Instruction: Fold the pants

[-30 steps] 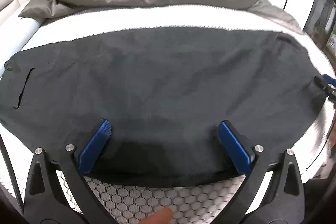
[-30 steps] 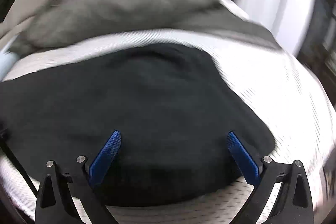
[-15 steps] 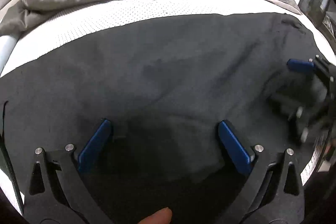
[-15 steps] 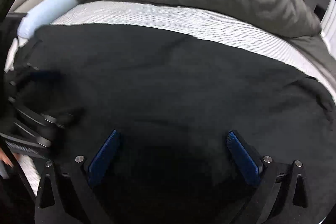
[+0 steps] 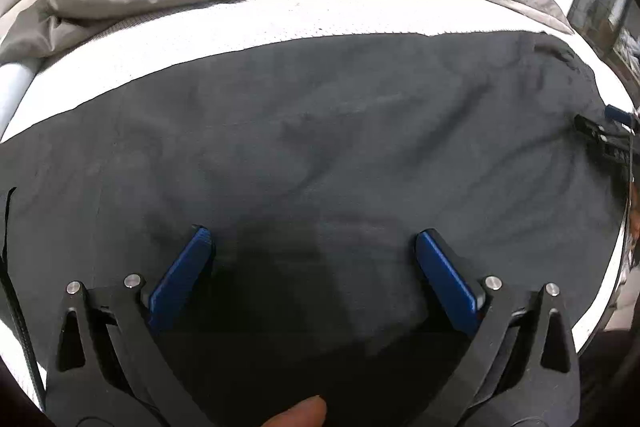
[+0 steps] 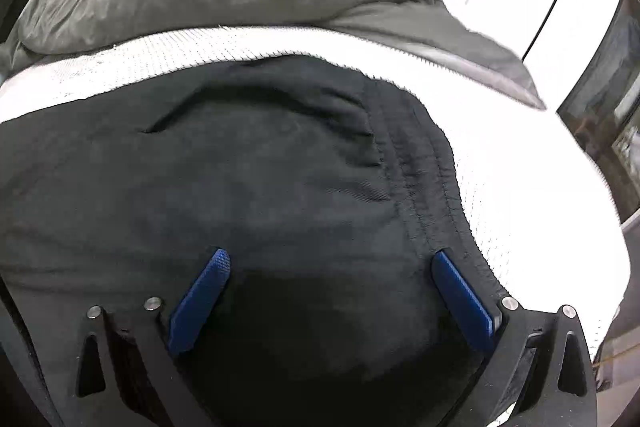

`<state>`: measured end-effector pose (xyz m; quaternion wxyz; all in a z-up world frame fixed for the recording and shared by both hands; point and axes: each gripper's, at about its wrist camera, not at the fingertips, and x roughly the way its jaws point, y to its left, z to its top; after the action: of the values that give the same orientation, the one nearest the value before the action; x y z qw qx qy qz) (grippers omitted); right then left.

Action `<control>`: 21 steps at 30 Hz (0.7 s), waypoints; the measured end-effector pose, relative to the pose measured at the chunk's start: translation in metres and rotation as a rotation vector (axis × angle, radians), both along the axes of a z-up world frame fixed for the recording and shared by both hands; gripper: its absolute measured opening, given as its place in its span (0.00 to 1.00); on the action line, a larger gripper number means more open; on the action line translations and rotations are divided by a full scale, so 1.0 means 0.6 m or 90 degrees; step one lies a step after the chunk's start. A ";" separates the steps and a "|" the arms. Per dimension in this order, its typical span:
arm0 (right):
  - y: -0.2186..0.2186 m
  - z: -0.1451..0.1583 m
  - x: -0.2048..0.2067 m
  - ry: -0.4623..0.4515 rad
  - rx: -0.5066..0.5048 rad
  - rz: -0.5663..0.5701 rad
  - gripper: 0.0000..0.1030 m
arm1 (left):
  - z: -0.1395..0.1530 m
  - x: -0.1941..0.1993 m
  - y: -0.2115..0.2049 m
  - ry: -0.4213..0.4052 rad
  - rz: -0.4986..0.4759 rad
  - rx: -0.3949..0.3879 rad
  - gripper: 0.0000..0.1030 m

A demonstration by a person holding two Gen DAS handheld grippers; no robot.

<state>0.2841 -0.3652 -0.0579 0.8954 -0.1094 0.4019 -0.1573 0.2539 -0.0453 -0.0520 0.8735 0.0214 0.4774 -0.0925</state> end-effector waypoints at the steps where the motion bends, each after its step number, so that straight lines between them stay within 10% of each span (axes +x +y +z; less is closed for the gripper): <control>1: 0.020 0.012 -0.007 -0.016 0.024 0.032 1.00 | 0.009 -0.001 0.004 0.003 0.006 -0.013 0.99; 7: 0.173 0.046 -0.005 -0.039 0.082 0.199 1.00 | 0.064 0.029 0.033 -0.049 0.032 -0.026 0.99; 11: 0.282 0.023 0.069 0.029 0.106 0.300 1.00 | 0.030 0.081 0.078 0.029 0.103 -0.019 0.99; 15: 0.365 -0.040 0.117 0.112 0.007 0.338 1.00 | 0.002 0.091 0.094 0.053 0.119 0.020 0.99; 21: 0.259 -0.043 0.107 0.096 -0.059 0.254 1.00 | -0.005 0.091 0.083 0.049 0.101 0.041 0.99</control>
<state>0.3483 -0.2098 -0.0834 0.8700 -0.2392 0.4309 0.0136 0.3086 0.0047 -0.0548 0.8578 0.0081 0.5139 -0.0084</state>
